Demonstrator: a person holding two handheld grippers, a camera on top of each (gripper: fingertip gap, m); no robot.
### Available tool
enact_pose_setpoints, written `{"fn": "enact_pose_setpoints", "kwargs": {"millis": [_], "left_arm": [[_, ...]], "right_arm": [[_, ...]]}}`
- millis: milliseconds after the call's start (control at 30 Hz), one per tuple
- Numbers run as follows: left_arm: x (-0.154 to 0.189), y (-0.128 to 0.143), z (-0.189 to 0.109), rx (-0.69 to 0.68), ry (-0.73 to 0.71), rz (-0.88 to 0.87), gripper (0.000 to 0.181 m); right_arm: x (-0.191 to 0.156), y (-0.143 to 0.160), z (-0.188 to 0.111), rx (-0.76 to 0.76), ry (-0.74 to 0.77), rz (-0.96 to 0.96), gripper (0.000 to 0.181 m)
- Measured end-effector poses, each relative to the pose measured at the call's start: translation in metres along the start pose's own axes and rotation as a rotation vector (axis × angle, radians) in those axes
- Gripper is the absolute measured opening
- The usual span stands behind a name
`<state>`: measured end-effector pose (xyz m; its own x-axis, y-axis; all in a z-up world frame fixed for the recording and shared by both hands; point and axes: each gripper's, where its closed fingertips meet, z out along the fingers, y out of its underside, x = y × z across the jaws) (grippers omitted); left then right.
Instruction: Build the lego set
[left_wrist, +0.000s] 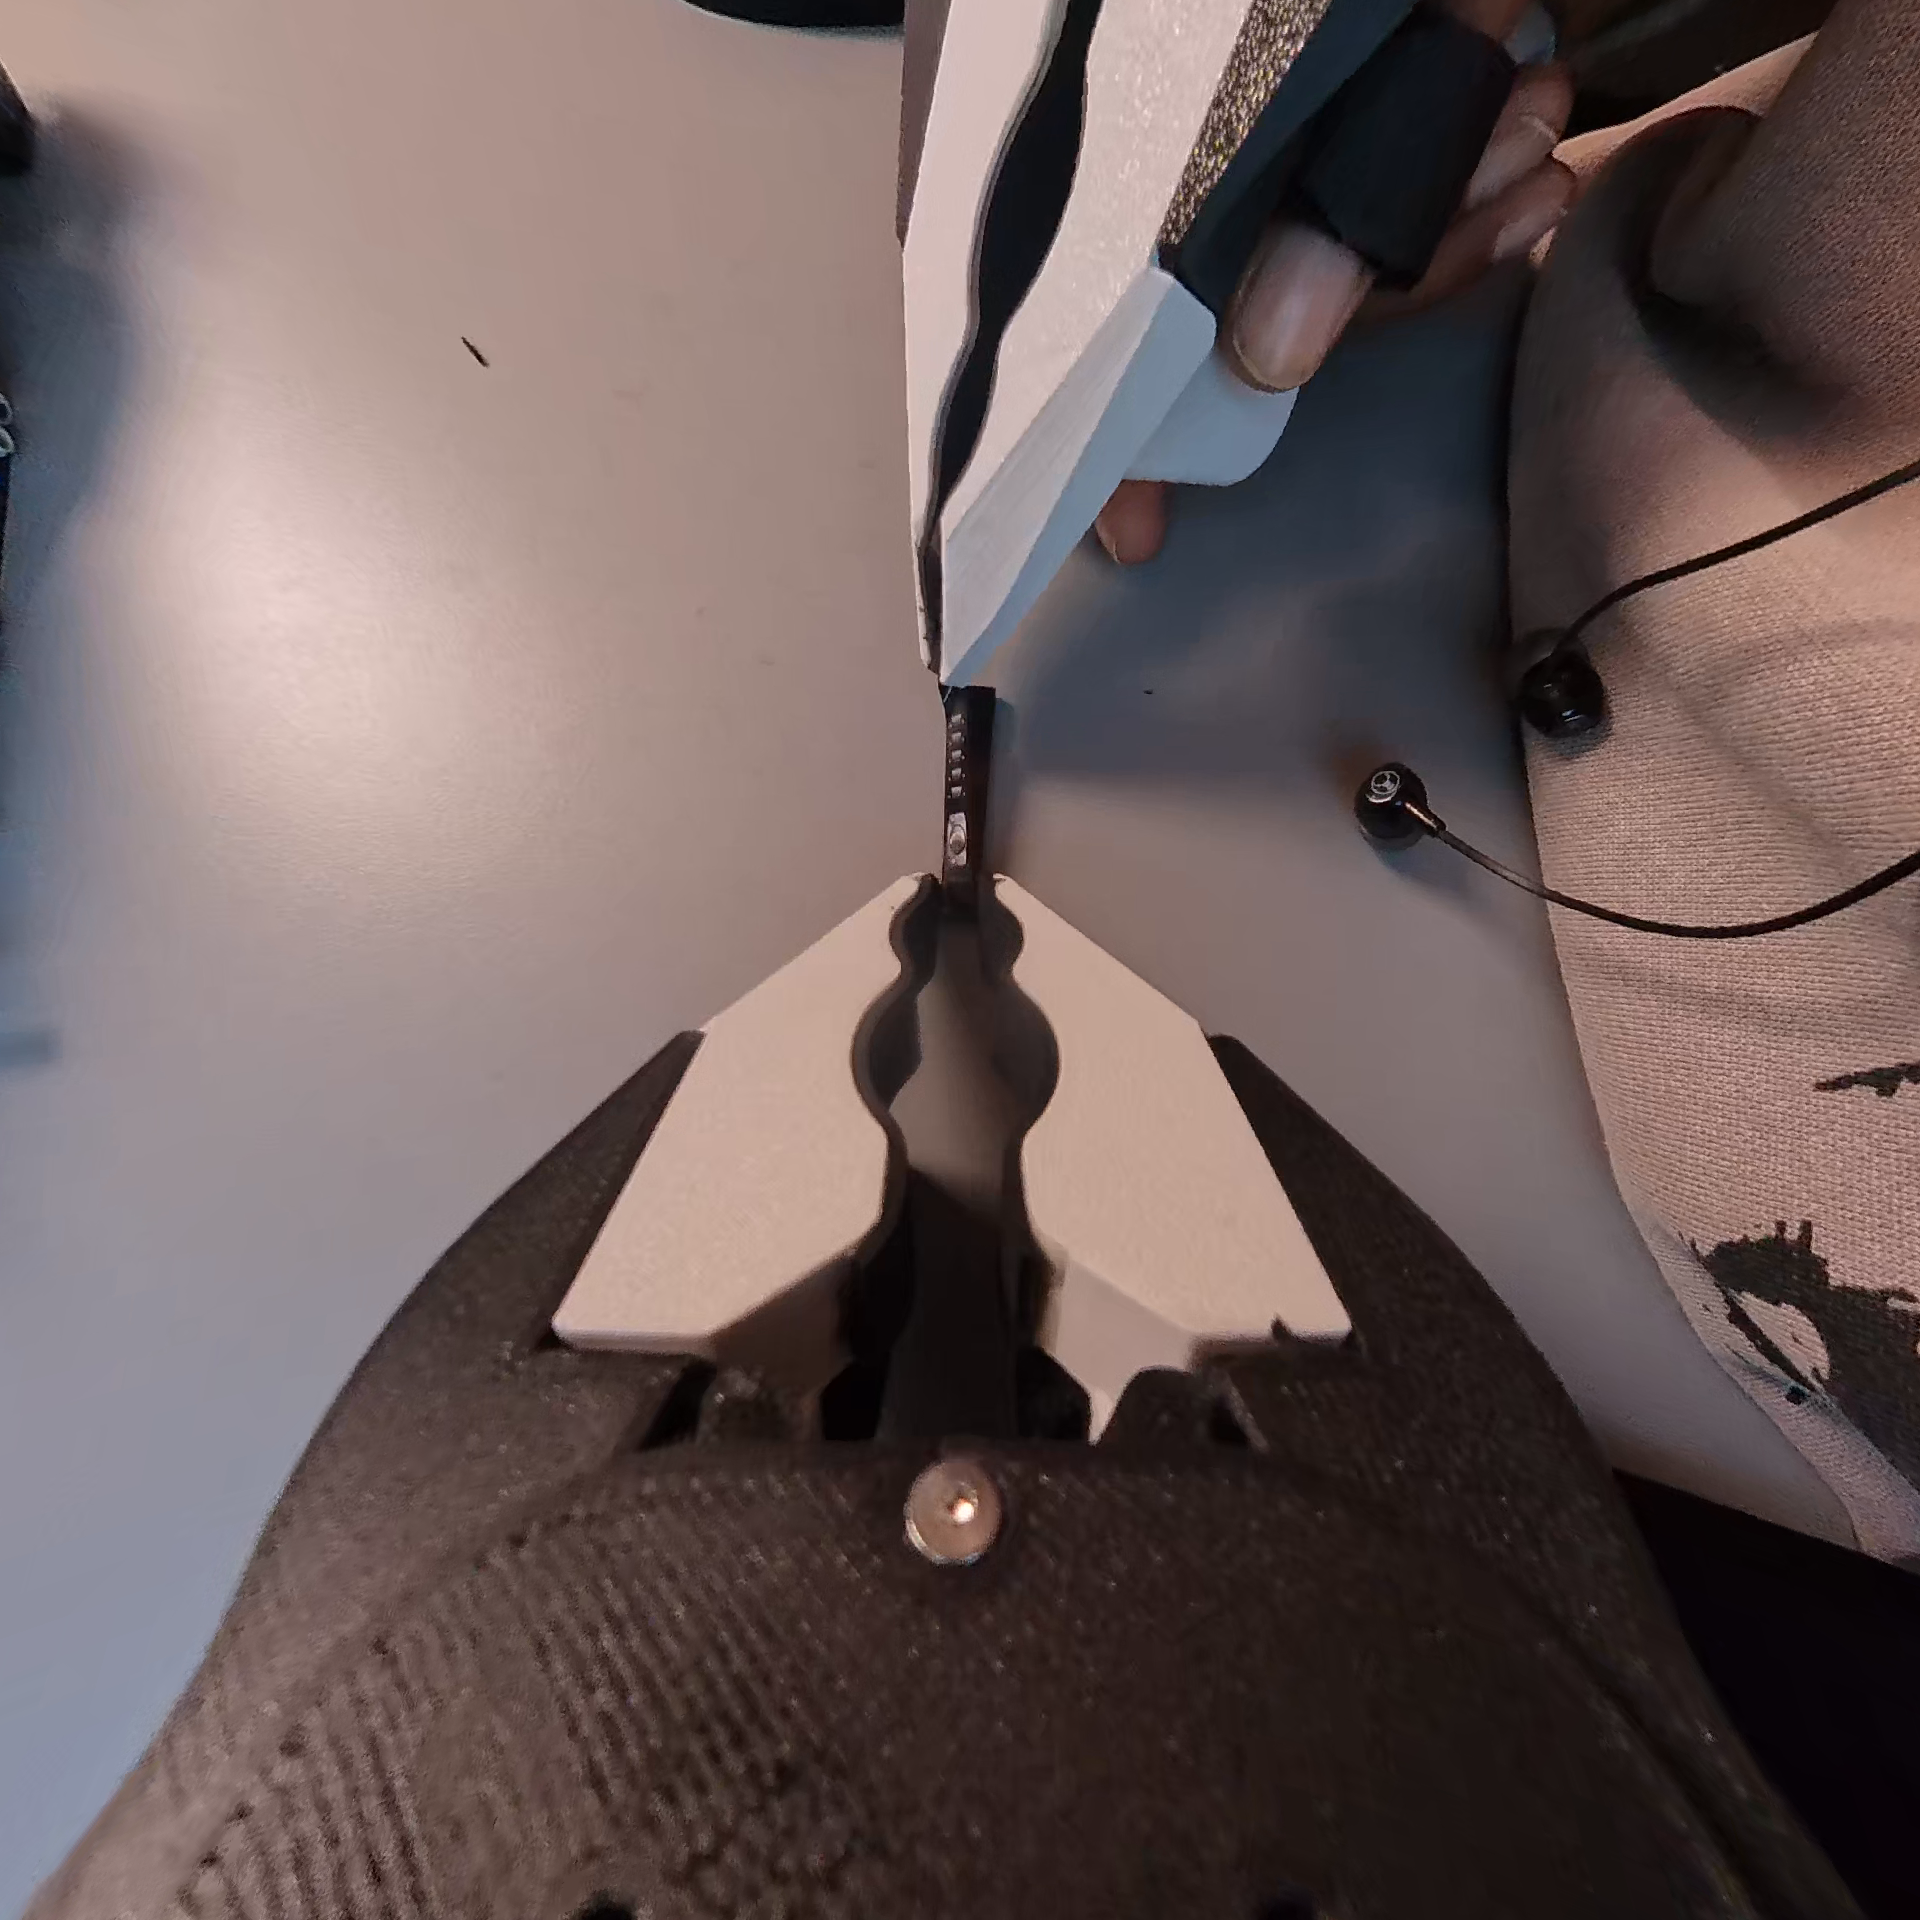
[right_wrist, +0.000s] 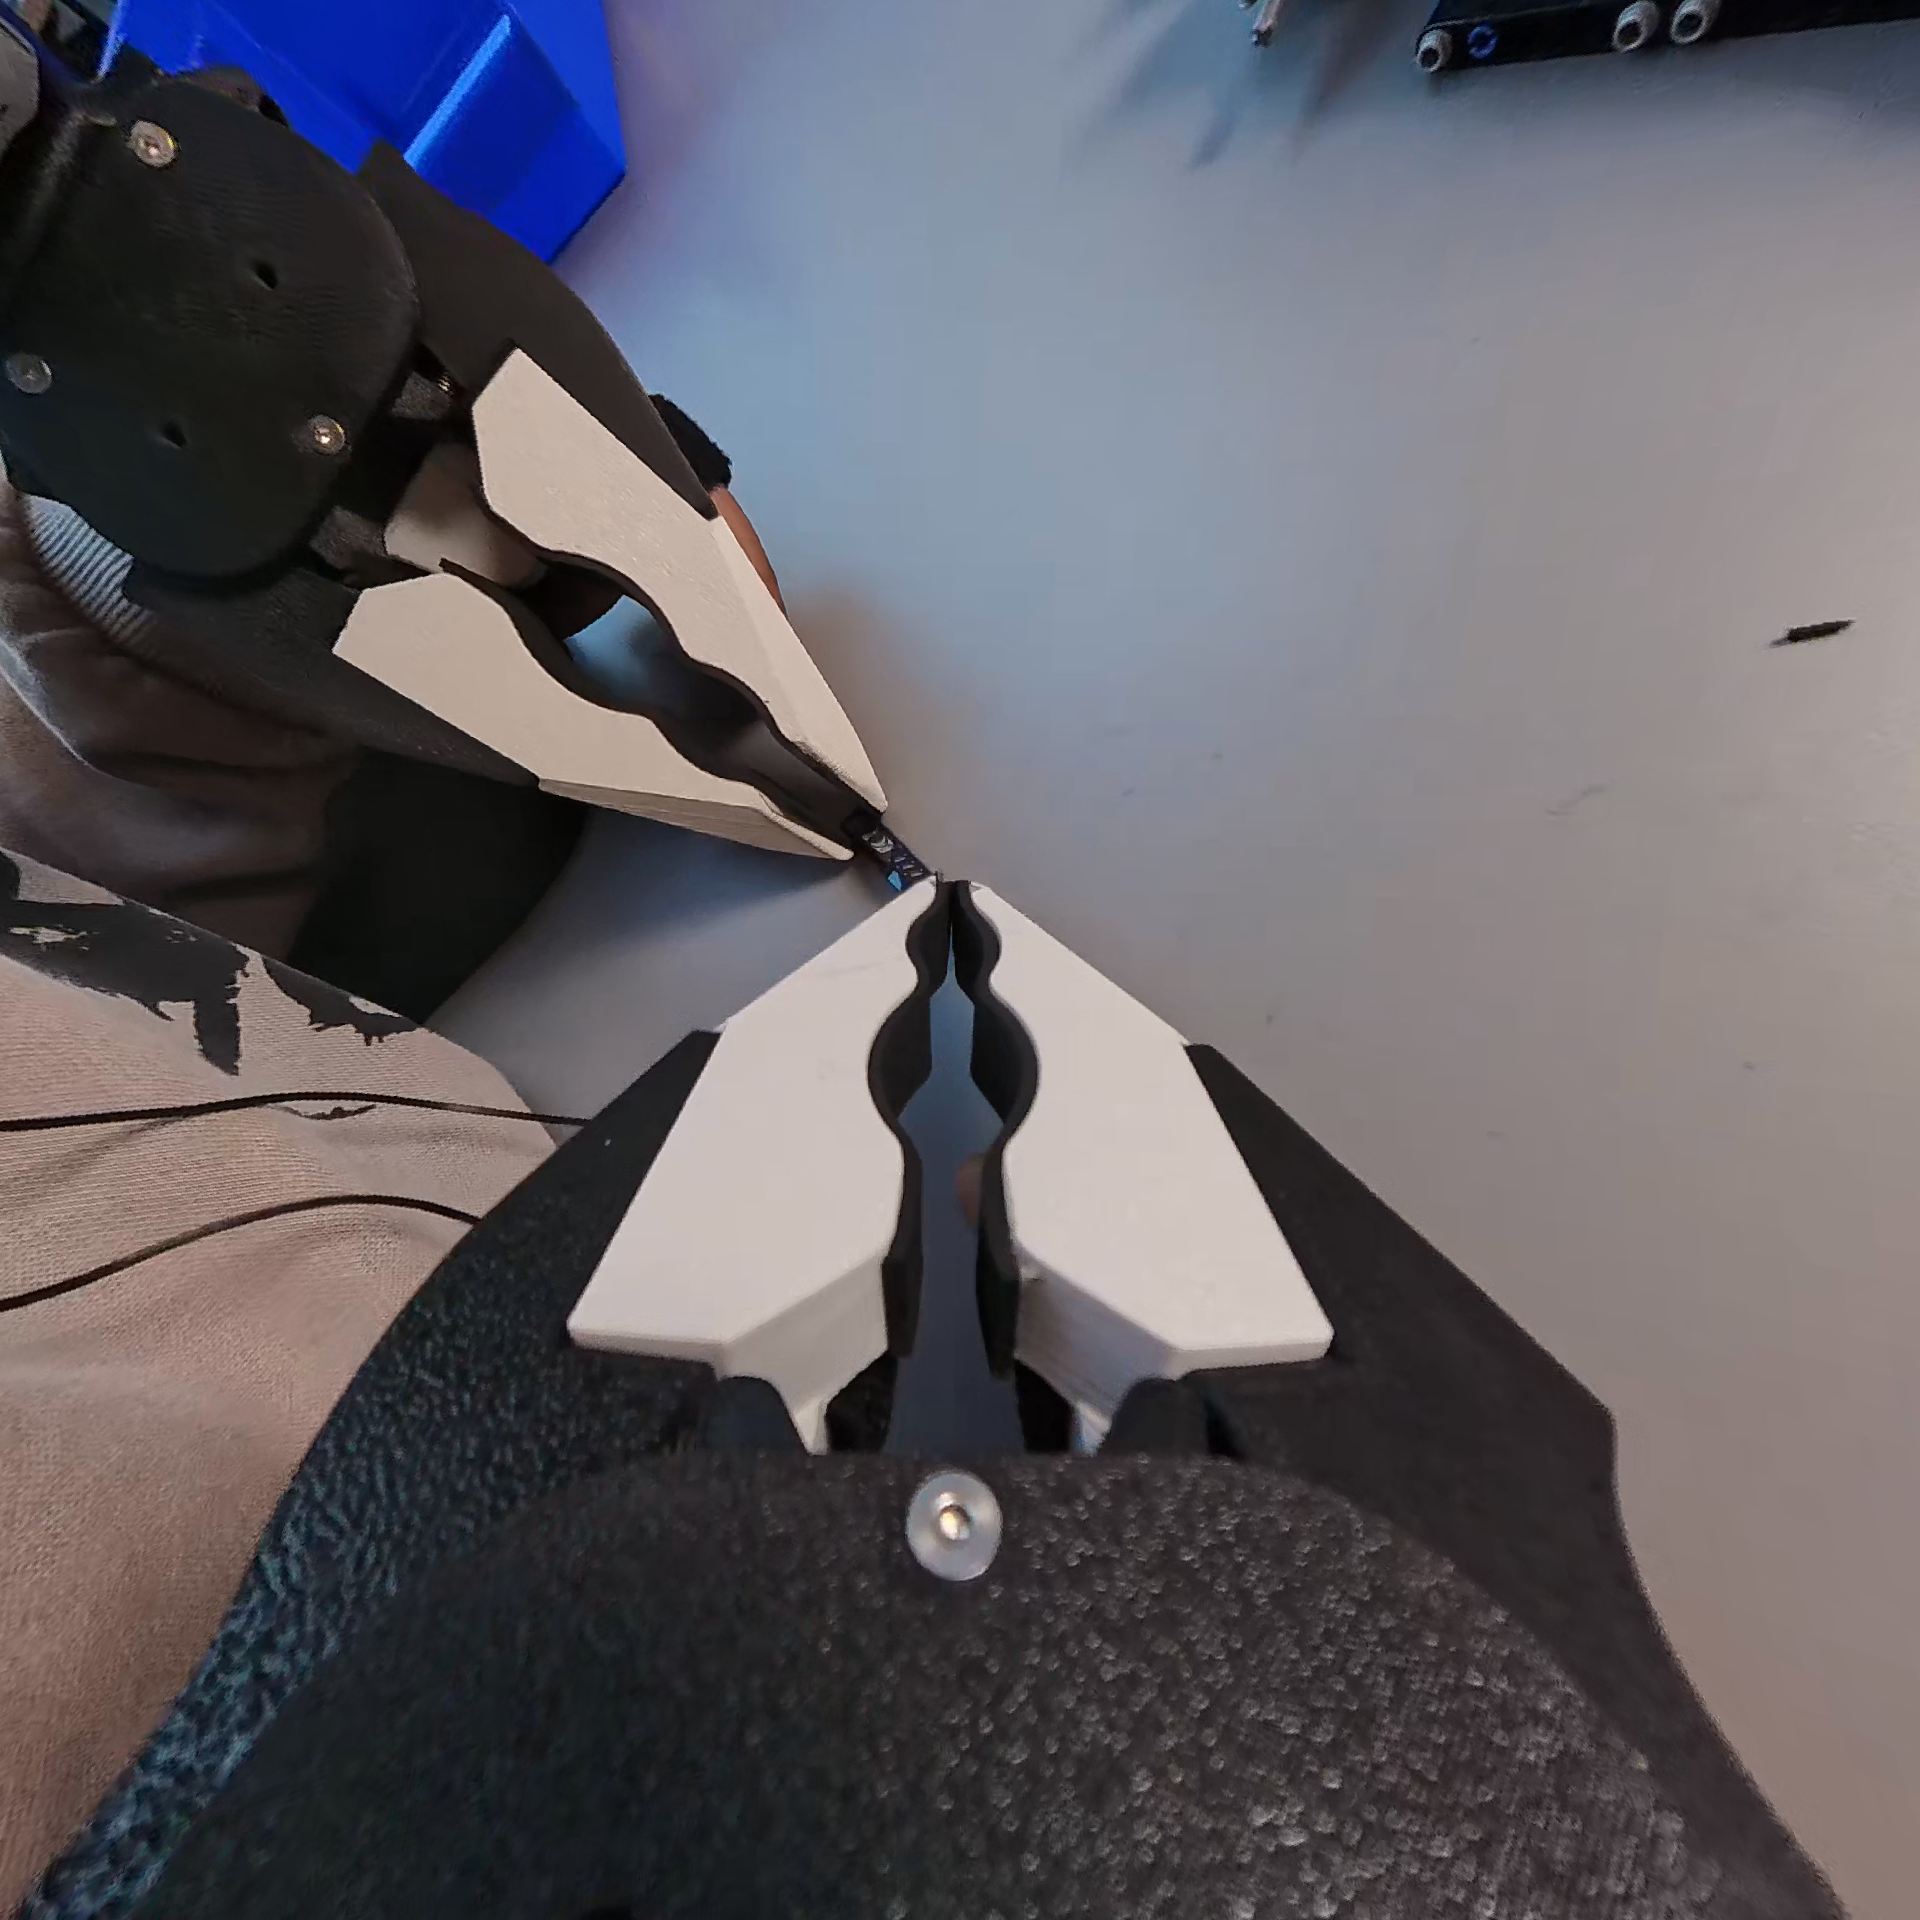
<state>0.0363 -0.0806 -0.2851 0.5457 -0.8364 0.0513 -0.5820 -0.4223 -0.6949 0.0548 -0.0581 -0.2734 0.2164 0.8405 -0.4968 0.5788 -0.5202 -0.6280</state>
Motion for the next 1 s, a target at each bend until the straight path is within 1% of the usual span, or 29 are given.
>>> {"fn": "enact_pose_setpoints", "kwargs": {"millis": [33,467,1000], "left_arm": [[0.0007,0.0003,-0.0002,-0.001,0.004,0.000,0.005],[0.0042,0.0019,-0.0014,-0.008,0.025,-0.004,0.005],[0.0055,0.0019,-0.0014,0.003,0.034,0.010,0.005]], "right_arm": [[-0.0006,0.0010,0.0002,-0.009,0.001,-0.013,0.000],[-0.0050,0.0074,0.0012,-0.068,0.044,-0.144,0.000],[-0.0068,0.0099,0.0011,-0.087,0.067,-0.208,0.000]]}}
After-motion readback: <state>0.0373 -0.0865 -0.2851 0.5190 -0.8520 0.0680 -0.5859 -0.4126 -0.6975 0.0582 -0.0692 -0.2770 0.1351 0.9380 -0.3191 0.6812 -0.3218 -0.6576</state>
